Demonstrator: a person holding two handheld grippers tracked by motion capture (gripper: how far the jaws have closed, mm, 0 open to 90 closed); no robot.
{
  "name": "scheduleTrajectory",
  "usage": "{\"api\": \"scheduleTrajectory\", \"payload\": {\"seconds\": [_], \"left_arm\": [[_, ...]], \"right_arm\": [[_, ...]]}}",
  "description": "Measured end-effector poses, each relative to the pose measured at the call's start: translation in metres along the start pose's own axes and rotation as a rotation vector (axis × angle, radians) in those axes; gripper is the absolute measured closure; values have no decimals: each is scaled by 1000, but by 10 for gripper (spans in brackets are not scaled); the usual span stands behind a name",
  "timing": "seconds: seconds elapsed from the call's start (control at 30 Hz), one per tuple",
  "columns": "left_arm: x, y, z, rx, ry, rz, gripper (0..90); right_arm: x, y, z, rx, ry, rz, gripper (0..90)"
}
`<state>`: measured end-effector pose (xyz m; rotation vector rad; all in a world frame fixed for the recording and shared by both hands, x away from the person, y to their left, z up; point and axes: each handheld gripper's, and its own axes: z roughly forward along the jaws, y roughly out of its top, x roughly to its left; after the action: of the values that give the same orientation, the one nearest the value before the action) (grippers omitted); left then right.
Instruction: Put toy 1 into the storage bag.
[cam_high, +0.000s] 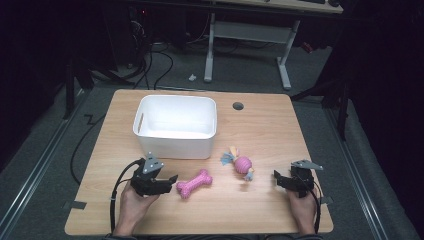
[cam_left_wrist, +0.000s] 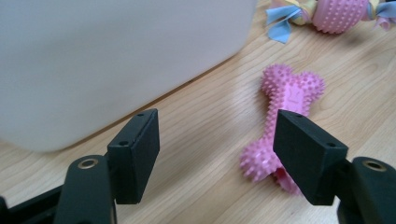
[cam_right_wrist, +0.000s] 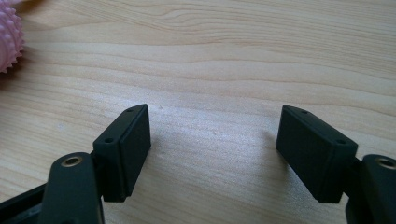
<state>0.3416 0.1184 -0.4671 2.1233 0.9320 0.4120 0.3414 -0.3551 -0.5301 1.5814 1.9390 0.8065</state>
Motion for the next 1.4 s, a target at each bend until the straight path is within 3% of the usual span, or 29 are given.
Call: {"api": "scheduleTrajectory", "payload": {"seconds": [0.23,0.43,0.53,0.9,1.13,1.4], "left_arm": [[-13,10,13,22,-28,42,315],[-29,20,32,88,-64,118,335],[-33,22,40,111,-85,137,352],[-41,27,59,157,-111,148,386],[-44,28,76,218,-117,160,422],[-44,28,79,227,-145,153,475]], "right_arm": [[0,0,0,0,0,0,261],[0,0,0,0,0,0,261],[0,0,0,0,0,0,260],[0,0,0,0,0,0,260],[0,0,0,0,1,0,260],[0,0,0,0,0,0,260]]}}
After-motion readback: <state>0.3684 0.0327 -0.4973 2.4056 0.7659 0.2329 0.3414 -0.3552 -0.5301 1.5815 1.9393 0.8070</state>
